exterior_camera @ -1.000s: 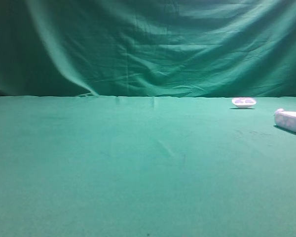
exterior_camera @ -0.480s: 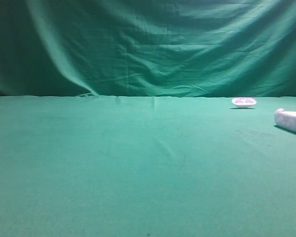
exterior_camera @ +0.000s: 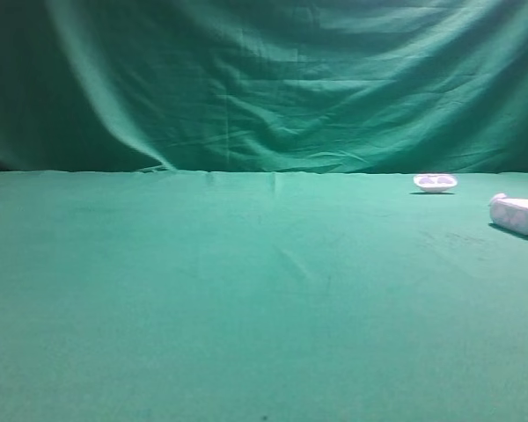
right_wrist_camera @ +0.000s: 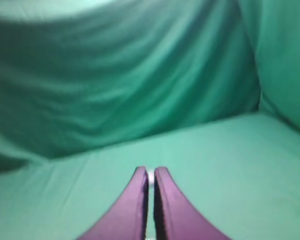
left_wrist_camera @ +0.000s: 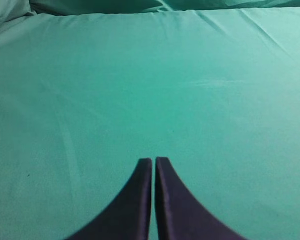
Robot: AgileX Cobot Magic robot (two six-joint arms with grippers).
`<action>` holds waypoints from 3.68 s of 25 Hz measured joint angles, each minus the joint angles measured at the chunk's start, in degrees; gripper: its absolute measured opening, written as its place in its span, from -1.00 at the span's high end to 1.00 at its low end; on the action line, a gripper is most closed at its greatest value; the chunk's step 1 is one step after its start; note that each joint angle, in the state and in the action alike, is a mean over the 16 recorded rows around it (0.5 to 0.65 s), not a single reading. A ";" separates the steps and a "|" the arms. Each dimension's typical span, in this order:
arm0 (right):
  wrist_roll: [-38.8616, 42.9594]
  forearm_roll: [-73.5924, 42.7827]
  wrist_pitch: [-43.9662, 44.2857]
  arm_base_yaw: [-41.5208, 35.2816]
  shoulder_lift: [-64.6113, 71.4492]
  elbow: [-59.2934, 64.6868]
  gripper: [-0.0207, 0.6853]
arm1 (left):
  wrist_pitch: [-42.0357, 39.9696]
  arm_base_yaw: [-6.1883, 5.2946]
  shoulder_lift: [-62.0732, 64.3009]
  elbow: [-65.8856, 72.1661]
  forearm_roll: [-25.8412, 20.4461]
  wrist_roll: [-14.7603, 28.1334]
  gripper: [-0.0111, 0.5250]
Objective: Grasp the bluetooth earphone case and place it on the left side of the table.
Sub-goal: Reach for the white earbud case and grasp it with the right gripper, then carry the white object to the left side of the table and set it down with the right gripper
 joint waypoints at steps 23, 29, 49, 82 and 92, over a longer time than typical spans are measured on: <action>-5.98 -7.42 10.56 8.09 54.20 -25.08 -0.60 | 0.00 0.00 0.00 0.00 0.00 0.00 0.96; -5.98 -8.50 8.88 8.09 60.15 -27.50 -0.64 | 0.00 0.00 0.00 0.00 0.00 0.00 0.96; -5.98 -8.91 11.34 12.43 63.91 -38.56 0.04 | 0.00 0.00 0.00 0.00 0.00 0.00 0.96; -6.68 -5.54 14.29 46.14 94.39 -83.28 -0.22 | 0.00 0.00 0.00 0.00 0.00 0.00 0.96; -3.74 -7.04 24.52 45.95 90.44 -87.53 -0.15 | 0.00 0.00 0.00 0.00 0.00 0.00 0.96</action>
